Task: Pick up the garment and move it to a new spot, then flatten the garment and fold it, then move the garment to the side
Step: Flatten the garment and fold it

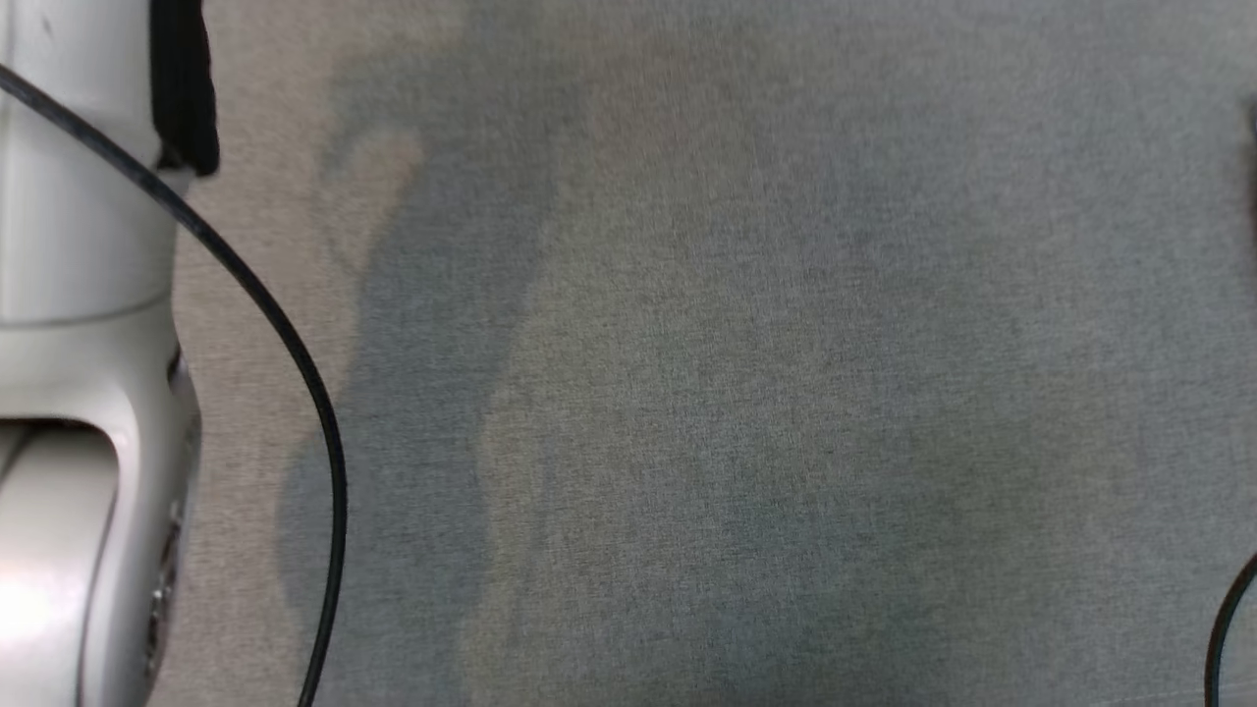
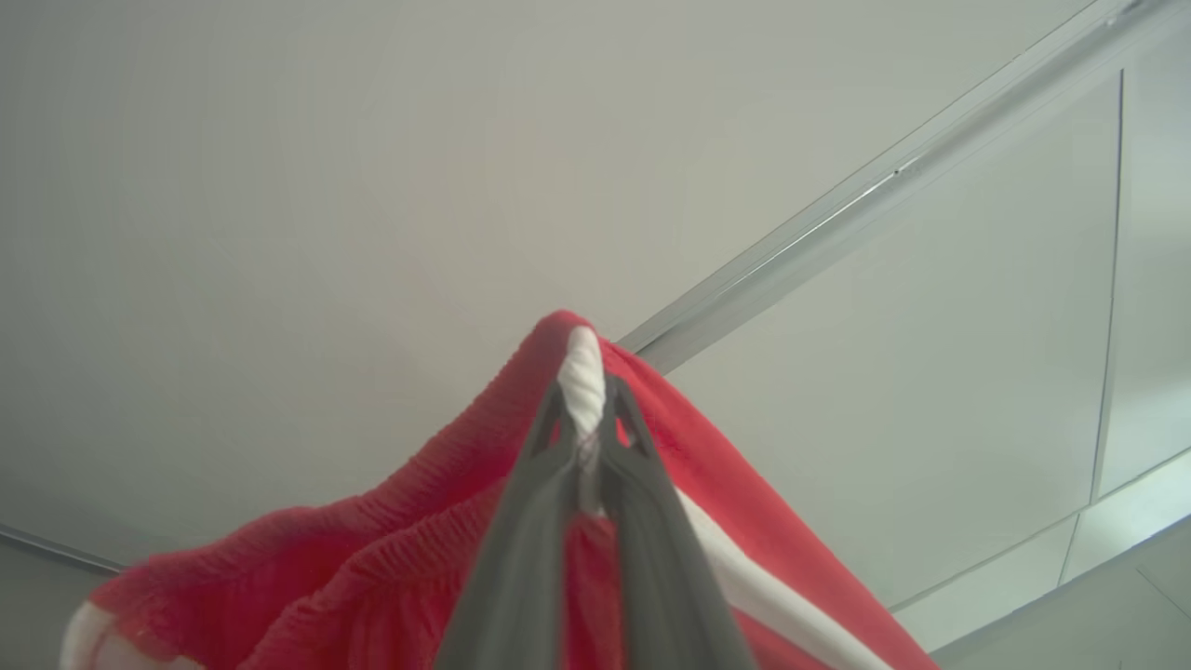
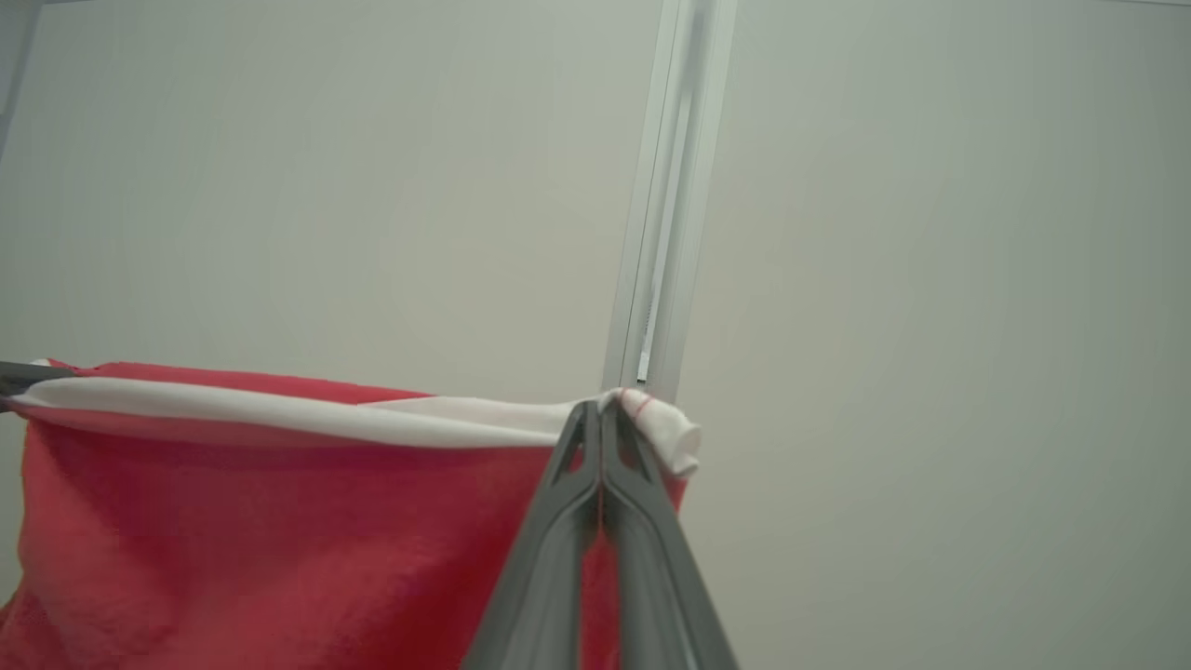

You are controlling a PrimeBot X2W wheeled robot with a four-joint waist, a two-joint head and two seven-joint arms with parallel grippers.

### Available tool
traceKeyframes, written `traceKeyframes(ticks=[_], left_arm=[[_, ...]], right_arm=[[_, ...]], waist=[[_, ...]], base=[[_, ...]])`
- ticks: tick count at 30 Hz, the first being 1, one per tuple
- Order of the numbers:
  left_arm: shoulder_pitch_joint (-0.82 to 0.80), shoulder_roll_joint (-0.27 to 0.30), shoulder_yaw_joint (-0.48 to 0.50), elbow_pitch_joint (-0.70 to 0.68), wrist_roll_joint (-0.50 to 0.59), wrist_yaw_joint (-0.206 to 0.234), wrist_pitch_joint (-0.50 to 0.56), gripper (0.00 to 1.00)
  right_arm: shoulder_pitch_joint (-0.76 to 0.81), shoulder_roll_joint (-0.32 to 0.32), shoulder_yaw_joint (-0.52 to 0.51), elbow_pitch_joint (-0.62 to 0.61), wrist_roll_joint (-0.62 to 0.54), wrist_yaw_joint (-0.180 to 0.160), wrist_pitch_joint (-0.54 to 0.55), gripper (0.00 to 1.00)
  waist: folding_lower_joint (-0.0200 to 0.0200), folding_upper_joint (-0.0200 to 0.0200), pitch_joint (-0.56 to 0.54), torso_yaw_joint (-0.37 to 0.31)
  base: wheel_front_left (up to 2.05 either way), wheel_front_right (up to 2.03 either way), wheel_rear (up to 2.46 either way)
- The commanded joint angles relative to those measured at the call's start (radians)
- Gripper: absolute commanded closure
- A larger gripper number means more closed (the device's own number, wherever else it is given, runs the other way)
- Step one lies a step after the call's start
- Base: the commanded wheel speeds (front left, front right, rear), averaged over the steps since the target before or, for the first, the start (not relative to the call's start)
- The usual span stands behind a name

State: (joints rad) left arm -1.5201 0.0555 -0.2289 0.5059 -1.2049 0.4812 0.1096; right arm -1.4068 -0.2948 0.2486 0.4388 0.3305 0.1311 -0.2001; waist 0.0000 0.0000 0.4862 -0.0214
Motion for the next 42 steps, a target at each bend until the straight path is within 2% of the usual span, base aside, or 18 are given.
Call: traceKeyframes(ticks=[1,4,7,13,17,28,30,31,38,42], left_arm=[[-0.042,0.008,0.006,0.038,0.009,-0.032,-0.030,1.00],[-0.095,0.006,0.004,0.129,0.020,-0.112,-0.096,1.00],[-0.089,0.004,-0.030,0.214,0.055,-0.191,-0.152,1.00],[0.011,0.007,-0.113,0.392,0.115,-0.319,-0.198,1.00],[0.111,0.002,-0.170,0.489,0.136,-0.390,-0.196,1.00],[0.308,0.035,-0.348,0.670,0.267,-0.511,-0.160,1.00],[0.332,0.044,-0.394,0.682,0.309,-0.530,-0.172,1.00],[0.365,0.048,-0.452,0.693,0.360,-0.545,-0.180,1.00],[0.448,0.047,-0.539,0.714,0.432,-0.569,-0.234,1.00],[0.489,0.045,-0.546,0.722,0.430,-0.575,-0.268,1.00]], right_arm=[[-0.037,0.010,-0.005,0.032,-0.016,-0.001,-0.029,1.00],[-0.074,0.042,-0.023,0.085,-0.033,-0.001,-0.061,1.00],[-0.044,0.073,-0.001,0.093,-0.055,-0.001,-0.066,1.00],[0.117,0.111,0.028,0.108,-0.047,-0.001,-0.067,1.00],[0.254,0.106,0.051,0.127,-0.032,-0.001,-0.067,1.00],[0.490,0.069,0.136,0.190,0.009,-0.001,-0.067,1.00],[0.514,0.058,0.161,0.207,0.014,-0.001,-0.067,1.00],[0.542,0.049,0.172,0.221,0.029,-0.001,-0.067,1.00],[0.625,0.029,0.218,0.264,0.089,-0.001,-0.067,1.00],[0.658,0.016,0.255,0.279,0.132,-0.001,-0.066,1.00]], waist=[[0.0000,0.0000,0.080,-0.029],[0.0000,0.0000,0.112,-0.032],[0.0000,0.0000,0.137,-0.031],[0.0000,0.0000,0.157,-0.012],[0.0000,0.0000,0.138,0.011],[0.0000,0.0000,0.022,0.043],[0.0000,0.0000,0.000,0.045],[0.0000,0.0000,-0.021,0.046],[0.0000,0.0000,-0.093,0.042],[0.0000,0.0000,-0.133,0.035]], base=[[0.00,0.00,0.00],[0.00,0.00,0.00],[0.00,0.00,0.00],[0.00,0.00,0.00],[0.00,0.00,0.00],[0.00,0.00,0.00],[0.00,0.00,0.00],[0.00,0.00,0.00],[0.00,0.00,0.00],[0.00,0.00,0.00]])
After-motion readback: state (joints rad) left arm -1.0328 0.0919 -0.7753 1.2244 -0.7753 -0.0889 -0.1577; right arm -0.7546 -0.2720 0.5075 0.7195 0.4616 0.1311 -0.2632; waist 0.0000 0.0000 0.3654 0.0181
